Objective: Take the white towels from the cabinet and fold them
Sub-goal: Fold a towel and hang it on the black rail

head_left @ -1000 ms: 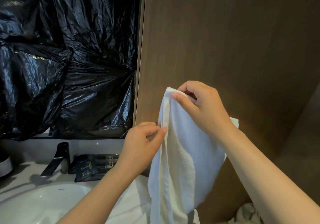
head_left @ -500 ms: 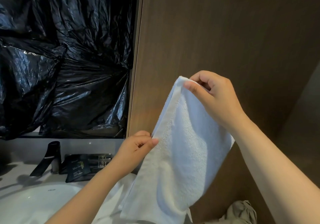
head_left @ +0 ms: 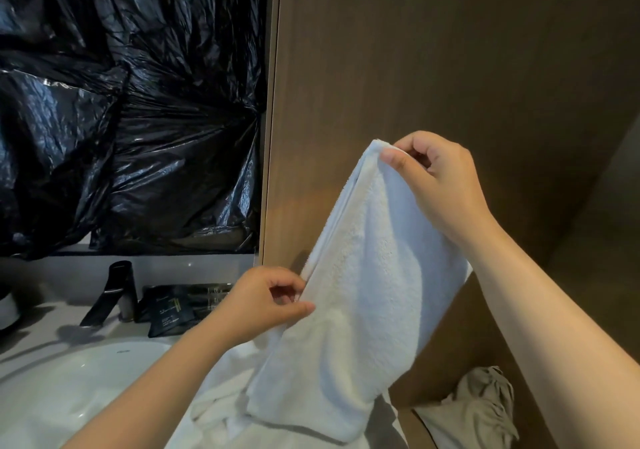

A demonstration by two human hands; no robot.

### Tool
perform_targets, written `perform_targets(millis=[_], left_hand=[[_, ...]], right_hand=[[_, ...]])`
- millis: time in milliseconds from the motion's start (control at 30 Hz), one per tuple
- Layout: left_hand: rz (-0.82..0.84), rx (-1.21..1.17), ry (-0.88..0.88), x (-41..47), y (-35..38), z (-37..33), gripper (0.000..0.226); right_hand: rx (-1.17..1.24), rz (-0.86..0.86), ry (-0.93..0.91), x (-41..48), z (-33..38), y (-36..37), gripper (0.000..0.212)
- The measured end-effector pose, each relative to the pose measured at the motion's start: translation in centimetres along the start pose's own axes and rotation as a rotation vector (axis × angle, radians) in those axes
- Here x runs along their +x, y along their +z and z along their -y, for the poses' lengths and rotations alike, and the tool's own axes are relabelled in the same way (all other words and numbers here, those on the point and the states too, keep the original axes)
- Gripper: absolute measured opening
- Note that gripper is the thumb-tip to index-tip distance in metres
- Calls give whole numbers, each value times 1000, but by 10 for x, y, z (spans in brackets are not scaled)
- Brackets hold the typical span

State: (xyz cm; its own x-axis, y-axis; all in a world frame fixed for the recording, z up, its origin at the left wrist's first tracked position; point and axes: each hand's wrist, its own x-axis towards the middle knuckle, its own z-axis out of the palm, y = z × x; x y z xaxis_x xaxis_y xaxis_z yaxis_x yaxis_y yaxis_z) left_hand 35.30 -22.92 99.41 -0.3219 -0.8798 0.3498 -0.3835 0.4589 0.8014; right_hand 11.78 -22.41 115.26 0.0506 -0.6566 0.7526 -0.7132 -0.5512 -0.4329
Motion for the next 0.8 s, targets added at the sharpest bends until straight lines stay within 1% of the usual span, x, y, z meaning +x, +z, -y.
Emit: perform_targets(millis=[67,100,233,300,333,367,400,433,500,533,600,700,733,800], left_hand=[[50,-16,-29,-10,6,8,11],[36,-64,-52,-15,10,12,12],[-169,-171,-145,-25,21,21,23],[-201,-184,-172,-23,17,23,29],[-171,-139,-162,-22,13,24,26],[-107,-37,-134,-21,9,26,19],[-28,92,-95,-20,5,28,18],[41,189,-67,-21,2,32,23],[103,250,-101,-27,-1,40,24],[89,241,-129,-31,-2,43,21],[-8,241,-149,-37,-1,48,19],[-157,234,-87,-40,-12,40,19],[-171,228,-63,-39,-20,34,19],[-101,194,-84,-35,-46,24,20]], right_hand=[[1,0,16,-4,-1,1,20],[-4,0,22,-7,-2,1,20],[-11,-25,61,-18,-10,-2,23],[0,-46,90,-24,-15,-4,23],[8,-51,105,-26,-17,-4,23],[17,-59,121,-28,-19,-4,23],[25,-71,140,-30,-21,-4,24],[32,-88,158,-31,-23,-5,24],[42,-124,186,-34,-26,-5,24],[42,-134,195,-35,-28,-5,25],[44,-145,211,-38,-32,-4,28],[76,-180,265,-43,-38,0,33],[87,-190,290,-45,-42,2,34],[103,-195,361,-51,-50,8,35]])
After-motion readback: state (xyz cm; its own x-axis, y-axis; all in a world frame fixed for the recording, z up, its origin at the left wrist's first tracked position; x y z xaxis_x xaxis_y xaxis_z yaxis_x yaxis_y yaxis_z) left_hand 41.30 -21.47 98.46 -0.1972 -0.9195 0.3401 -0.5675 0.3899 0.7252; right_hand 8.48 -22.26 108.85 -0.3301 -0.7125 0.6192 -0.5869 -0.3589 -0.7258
